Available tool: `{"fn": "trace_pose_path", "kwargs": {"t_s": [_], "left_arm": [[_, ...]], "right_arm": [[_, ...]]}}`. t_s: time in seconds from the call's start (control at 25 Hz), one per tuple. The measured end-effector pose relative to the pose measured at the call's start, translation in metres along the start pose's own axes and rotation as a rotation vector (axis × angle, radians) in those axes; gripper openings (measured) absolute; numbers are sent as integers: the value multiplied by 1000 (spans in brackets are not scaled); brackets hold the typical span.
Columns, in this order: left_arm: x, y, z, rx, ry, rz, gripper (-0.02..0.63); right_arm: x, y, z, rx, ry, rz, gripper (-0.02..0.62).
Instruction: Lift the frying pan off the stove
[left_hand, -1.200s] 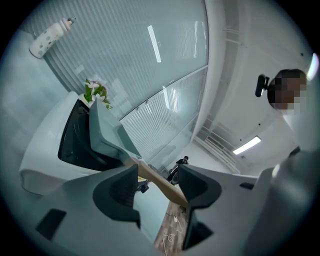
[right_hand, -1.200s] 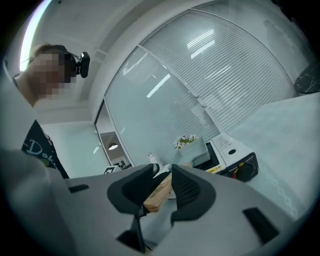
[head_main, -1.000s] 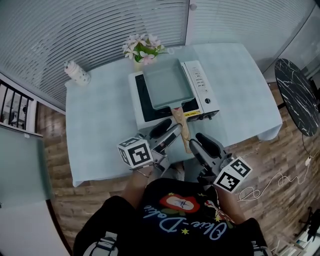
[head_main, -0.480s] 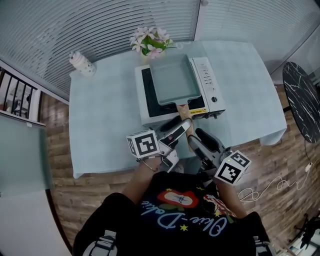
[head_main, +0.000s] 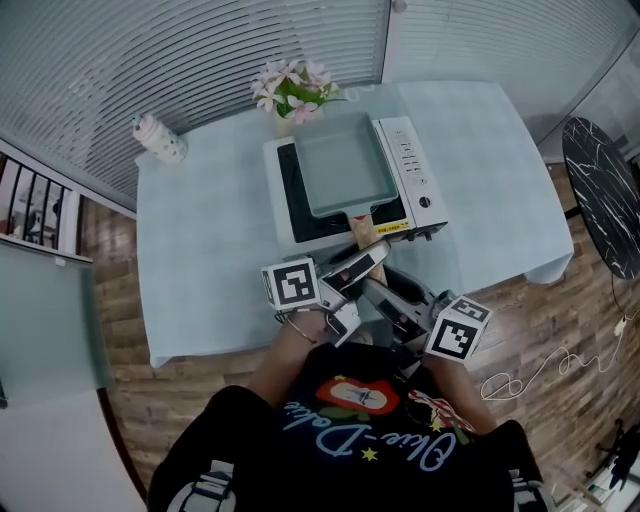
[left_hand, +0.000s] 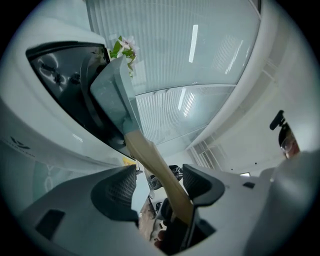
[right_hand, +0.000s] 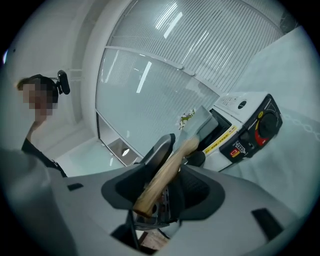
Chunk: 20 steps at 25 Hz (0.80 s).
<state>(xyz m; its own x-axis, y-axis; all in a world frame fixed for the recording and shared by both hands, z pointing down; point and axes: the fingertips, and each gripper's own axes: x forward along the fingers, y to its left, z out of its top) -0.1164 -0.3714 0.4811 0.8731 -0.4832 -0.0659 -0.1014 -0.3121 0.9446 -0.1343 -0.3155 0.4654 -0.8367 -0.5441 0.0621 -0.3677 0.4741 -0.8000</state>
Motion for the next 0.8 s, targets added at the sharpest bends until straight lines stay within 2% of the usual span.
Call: {"fn": "trace_pose_path", "kwargs": {"t_s": [0.08,0.16,0.32,0.8], "left_arm": [[1,-1,-2,-42,12,-15,273],[2,-4,-3,-64,12,-30,217],[3,-5,-3,-34,28,-25,188],[-2,-9,-6,20,101,29,183]], "right_arm": [[1,-1,0,6,3,-5,198],[1,-3,0,12,7,-15,190],[0,-5,1,23,4,-30,176],[0,1,-3,39,-4,-20,176]]}}
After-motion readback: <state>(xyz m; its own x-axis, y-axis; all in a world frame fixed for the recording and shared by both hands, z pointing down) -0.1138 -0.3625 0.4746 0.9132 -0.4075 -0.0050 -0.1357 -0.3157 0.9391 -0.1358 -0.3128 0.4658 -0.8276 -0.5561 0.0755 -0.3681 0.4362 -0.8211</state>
